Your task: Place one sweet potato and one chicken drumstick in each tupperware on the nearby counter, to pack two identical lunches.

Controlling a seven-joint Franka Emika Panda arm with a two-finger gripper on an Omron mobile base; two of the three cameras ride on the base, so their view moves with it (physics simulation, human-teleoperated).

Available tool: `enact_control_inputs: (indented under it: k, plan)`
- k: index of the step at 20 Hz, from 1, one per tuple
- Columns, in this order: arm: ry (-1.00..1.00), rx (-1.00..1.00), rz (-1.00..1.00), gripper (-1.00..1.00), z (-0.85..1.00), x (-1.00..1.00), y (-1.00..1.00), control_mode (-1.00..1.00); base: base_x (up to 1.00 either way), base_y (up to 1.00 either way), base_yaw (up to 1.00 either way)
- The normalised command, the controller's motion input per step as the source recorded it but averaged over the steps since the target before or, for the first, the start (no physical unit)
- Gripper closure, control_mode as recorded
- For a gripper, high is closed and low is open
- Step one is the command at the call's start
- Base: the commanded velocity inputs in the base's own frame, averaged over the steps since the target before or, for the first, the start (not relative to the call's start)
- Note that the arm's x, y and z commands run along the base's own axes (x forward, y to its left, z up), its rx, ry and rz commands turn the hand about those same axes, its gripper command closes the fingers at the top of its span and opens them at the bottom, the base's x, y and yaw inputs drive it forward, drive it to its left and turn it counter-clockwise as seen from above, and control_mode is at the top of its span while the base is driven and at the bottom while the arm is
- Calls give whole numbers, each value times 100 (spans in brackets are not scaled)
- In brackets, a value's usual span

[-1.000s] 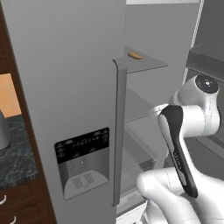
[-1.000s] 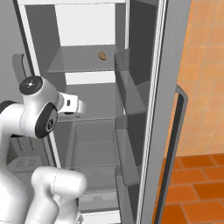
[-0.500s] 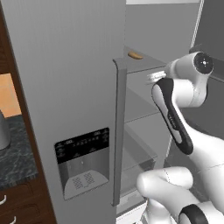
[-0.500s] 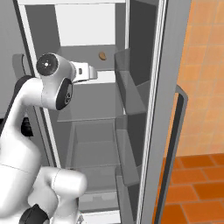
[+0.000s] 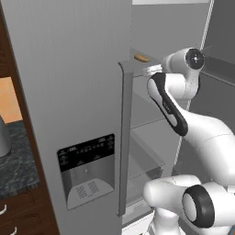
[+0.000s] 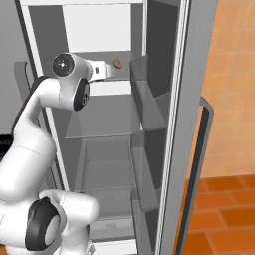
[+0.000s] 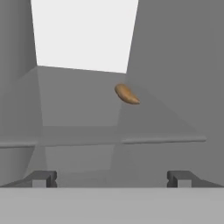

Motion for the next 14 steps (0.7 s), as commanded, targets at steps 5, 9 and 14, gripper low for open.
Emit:
enact_control_inputs:
  k: [5, 9, 14]
  plan:
    - [3, 0, -1, -100, 21, 89, 2, -100, 0, 0, 0]
    - [26, 0, 0, -100, -5, 90, -1, -100, 0, 0, 0]
    - [32, 0, 0, -100, -23, 27, 0, -100, 0, 0, 0]
